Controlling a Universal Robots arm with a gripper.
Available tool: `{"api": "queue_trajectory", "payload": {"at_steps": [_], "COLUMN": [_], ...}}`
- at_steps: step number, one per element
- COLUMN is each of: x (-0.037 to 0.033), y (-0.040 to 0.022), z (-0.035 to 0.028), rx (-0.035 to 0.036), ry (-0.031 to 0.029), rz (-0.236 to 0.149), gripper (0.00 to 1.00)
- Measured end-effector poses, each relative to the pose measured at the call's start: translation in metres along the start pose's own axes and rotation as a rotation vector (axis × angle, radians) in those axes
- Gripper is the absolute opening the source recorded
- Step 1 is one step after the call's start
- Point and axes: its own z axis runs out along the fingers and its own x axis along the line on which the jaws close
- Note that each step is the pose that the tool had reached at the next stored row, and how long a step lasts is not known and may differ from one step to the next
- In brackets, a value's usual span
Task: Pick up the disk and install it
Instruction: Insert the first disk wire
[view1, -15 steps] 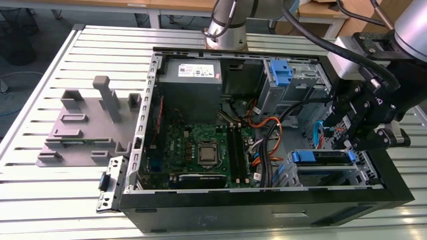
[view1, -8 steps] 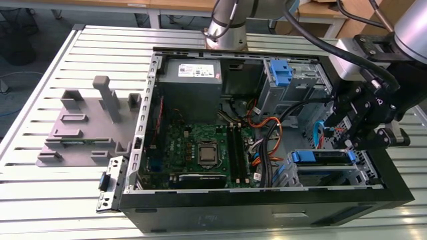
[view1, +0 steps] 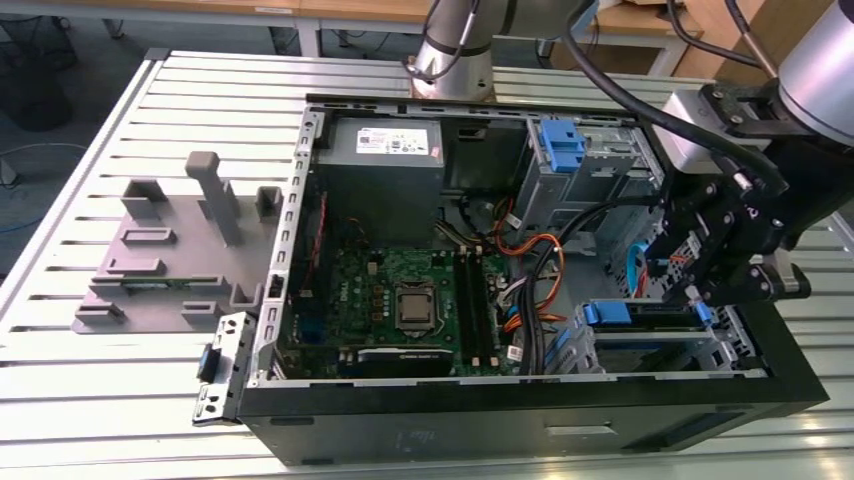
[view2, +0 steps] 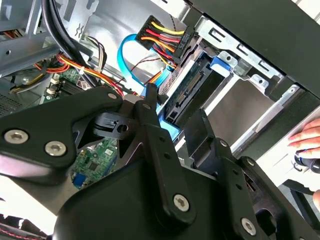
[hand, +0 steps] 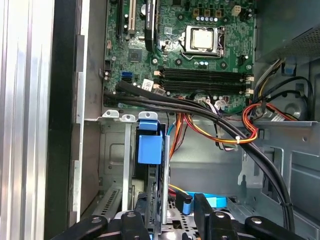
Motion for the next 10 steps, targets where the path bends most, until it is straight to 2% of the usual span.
{"api": "queue_trajectory", "payload": {"at_steps": [5, 10], "x": [0.0009, 0.0013], "y": [0.0002, 0.0045], "z": [0.0016, 0.0018], "rx": [0.0, 0.0019], "ry": [0.0011, 0.001], "rz": [0.0, 0.0], "gripper": [0.49, 0.49]}}
